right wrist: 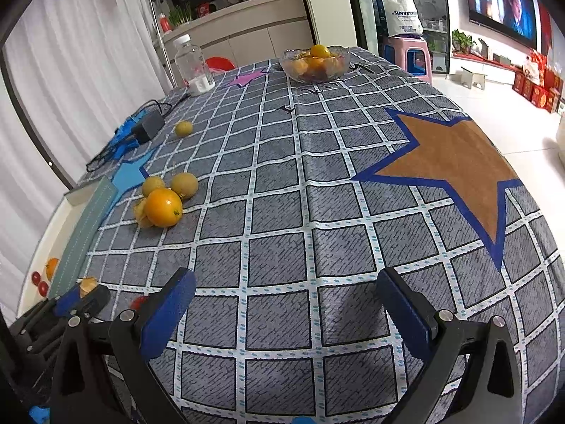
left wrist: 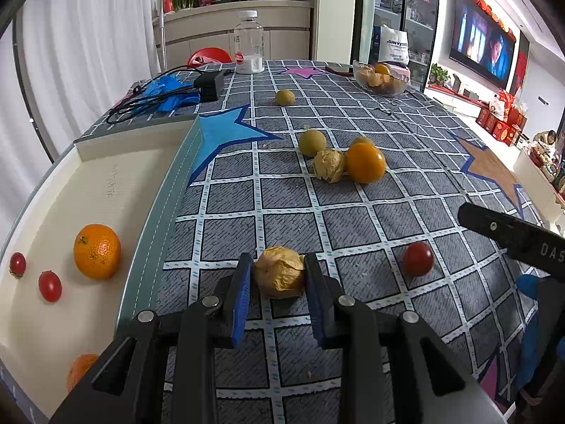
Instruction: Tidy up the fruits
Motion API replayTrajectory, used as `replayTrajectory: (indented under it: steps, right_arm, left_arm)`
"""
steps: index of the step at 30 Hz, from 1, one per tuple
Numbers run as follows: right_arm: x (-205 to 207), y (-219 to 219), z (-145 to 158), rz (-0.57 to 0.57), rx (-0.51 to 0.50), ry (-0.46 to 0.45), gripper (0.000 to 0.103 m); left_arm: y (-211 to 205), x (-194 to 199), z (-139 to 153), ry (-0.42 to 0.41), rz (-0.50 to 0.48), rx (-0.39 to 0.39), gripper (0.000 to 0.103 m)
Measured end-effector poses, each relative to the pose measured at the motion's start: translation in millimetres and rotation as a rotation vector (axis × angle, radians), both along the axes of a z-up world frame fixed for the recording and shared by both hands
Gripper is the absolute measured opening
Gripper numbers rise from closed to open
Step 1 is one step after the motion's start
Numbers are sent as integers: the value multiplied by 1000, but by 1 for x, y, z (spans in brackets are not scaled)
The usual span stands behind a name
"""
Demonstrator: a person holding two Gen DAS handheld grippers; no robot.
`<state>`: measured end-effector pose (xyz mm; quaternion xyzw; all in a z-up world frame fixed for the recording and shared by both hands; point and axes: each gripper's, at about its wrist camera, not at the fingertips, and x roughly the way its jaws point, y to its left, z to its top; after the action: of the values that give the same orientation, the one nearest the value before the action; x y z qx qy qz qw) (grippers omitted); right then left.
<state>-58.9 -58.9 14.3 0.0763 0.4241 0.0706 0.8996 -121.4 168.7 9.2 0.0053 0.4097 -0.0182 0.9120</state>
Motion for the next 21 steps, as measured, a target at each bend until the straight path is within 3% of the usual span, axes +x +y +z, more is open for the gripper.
replayTrajectory:
  steps: [11, 16, 21]
  right_arm:
    - [-2, 19, -4, 47, -185, 38, 103]
    - [-14, 23, 5, 88, -140, -23, 103]
    - [-23, 46, 9, 178, -162, -69, 103]
  left_arm:
    - [1, -1, 0, -1, 1, -20, 32]
    - [4, -1, 0, -2, 3, -43, 32]
    - [14, -1, 1, -4, 29, -97, 32]
